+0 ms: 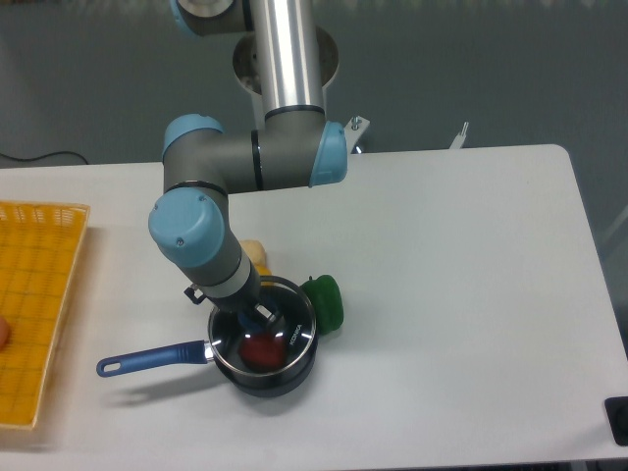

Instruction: Close the pot lid

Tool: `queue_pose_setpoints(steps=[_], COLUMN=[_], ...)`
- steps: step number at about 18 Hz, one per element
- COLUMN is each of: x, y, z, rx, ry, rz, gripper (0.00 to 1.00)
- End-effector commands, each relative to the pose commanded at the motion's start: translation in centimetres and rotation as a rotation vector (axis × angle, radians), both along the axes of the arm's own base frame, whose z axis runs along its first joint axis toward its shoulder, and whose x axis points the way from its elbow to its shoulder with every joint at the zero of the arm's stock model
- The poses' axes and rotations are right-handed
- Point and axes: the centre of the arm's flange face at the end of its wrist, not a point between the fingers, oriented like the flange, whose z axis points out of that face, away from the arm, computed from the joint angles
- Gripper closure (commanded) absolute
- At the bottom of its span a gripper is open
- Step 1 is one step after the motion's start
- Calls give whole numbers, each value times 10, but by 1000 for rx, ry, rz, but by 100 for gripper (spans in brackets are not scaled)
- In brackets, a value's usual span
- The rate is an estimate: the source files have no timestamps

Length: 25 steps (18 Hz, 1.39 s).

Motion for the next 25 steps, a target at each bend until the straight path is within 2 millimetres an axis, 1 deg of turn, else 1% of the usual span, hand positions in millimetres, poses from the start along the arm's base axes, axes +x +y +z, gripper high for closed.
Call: queue_pose_setpoints(steps=[1, 2, 7, 9, 11, 19, 22, 25], x=[0, -1, -3, -3, -3, -6, -8, -9], y=[0, 1, 2, 2, 3, 4, 4, 6], z=[1, -3, -2, -6, -5, -9, -6, -11], rx=[1, -3, -1, -7, -4, -8, -3, -9], ry=[1, 0, 1, -1, -1, -4, 0, -2], rz=[0, 0, -1, 0, 0, -4, -3, -3], gripper=[48, 48, 48, 48, 48, 48, 48, 48])
